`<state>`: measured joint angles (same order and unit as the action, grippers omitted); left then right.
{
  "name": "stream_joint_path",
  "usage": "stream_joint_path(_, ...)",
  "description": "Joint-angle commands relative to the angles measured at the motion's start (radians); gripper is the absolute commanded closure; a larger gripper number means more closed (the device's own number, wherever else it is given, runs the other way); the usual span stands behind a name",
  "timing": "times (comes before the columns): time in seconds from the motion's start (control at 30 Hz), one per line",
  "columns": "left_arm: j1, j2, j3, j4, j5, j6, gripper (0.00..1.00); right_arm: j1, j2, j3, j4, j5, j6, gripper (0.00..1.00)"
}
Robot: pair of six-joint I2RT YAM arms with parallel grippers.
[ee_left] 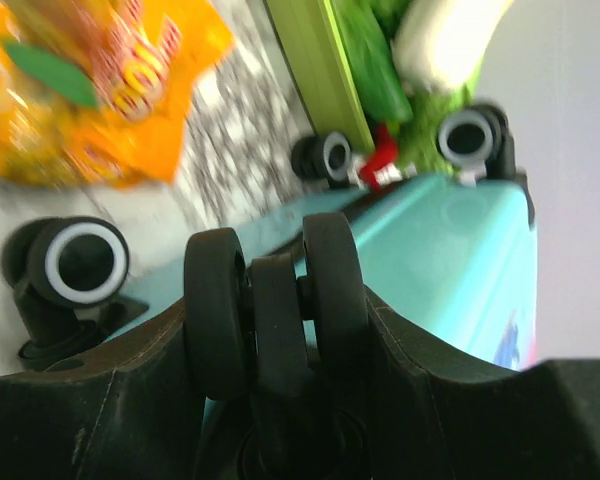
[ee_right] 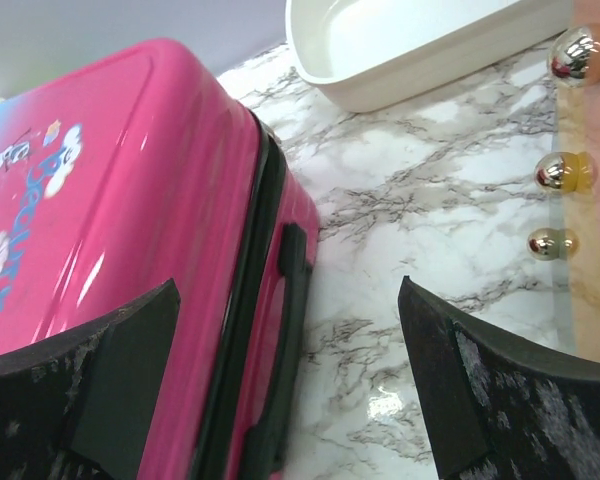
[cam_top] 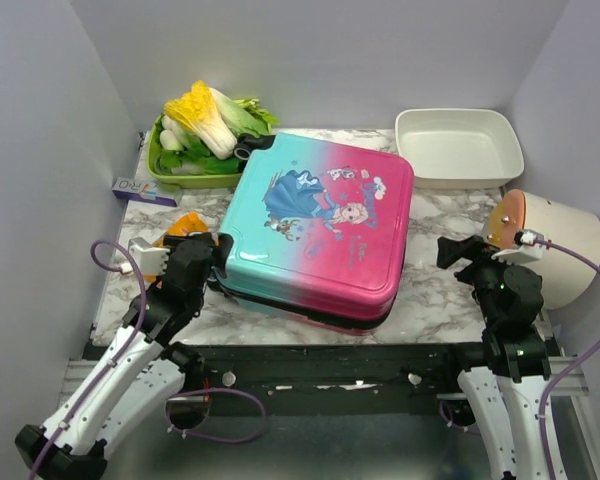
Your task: Open, take out, and arrange the luggage
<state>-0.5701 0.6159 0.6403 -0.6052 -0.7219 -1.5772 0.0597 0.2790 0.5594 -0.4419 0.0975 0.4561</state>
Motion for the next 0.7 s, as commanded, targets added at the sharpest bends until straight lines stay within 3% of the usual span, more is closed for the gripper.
stream_joint_path(0.0,0.252,0.024,-0.013,0.053,-0.107,0.265,1.00,0.006,-0.009,-0.030,0.044,-0.071,-0.008,0.00)
stream_joint_path(0.1,0.414,0.080,-0.053,0.200,0.112,0.374,1.00,0.005,0.002,-0.056,0.112,-0.175,-0.037,0.00)
stream_joint_path(0.23,0.524,0.203,-0.024,0.251,0.212,0.416,1.00,0.005,0.057,-0.070,0.183,-0.240,-0.052,0.00)
stream_joint_path(0.33,0.545,0.264,0.010,0.306,0.237,0.473,1.00,0.006,0.136,-0.070,0.256,-0.333,-0.123,0.00)
stream_joint_path(0.43,0.555,0.318,0.064,0.341,0.213,0.511,1.00,0.005,0.230,-0.069,0.409,-0.461,-0.264,0.00)
stream_joint_path(0.5,0.562,0.379,0.122,0.354,0.210,0.540,1.00,0.005,0.337,-0.011,0.431,-0.579,-0.440,0.00)
stream_joint_path(0.57,0.587,0.451,0.183,0.352,0.219,0.566,1.00,0.005,0.421,0.023,0.421,-0.610,-0.602,0.00)
stream_joint_path(0.67,0.601,0.537,0.232,0.398,0.249,0.592,1.00,0.005,0.474,0.077,0.384,-0.541,-0.704,0.00)
